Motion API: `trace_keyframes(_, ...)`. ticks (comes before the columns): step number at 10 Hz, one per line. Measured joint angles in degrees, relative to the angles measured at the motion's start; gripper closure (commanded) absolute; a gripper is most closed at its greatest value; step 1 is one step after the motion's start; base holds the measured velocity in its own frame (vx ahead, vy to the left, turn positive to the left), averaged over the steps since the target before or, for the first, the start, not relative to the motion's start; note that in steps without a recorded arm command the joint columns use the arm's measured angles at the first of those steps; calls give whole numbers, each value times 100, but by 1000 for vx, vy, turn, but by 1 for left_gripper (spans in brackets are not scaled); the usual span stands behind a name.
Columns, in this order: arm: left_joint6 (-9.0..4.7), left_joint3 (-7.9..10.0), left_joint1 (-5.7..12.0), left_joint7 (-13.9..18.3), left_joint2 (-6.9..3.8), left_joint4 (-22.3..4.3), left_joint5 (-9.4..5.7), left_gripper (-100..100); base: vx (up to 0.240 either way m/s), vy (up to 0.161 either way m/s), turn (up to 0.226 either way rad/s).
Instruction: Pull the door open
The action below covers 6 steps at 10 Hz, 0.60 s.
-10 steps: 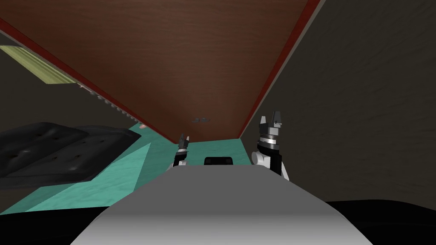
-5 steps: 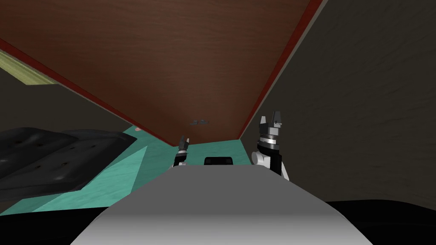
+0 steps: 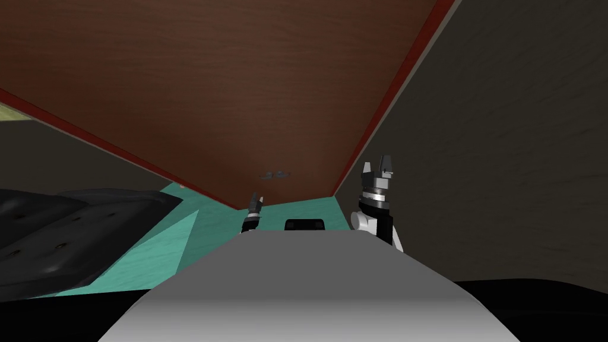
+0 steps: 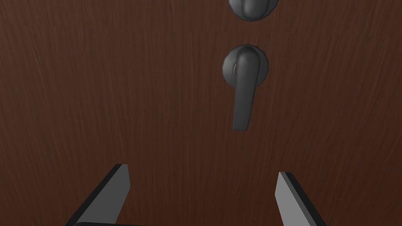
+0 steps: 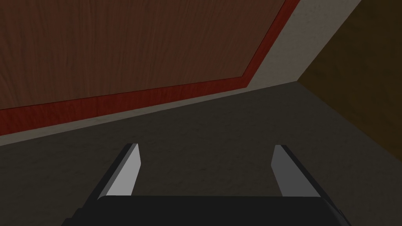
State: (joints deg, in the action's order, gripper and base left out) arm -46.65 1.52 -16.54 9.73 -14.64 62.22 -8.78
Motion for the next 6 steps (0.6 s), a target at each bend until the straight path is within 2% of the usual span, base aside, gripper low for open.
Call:
trace_keyframes(2,-65,-4,53,30,-46,-259,-7,-100,122,36,-60)
trace_keyframes(6,-80,-12,94,44,-93,-530,-16,-100,81,16,-30)
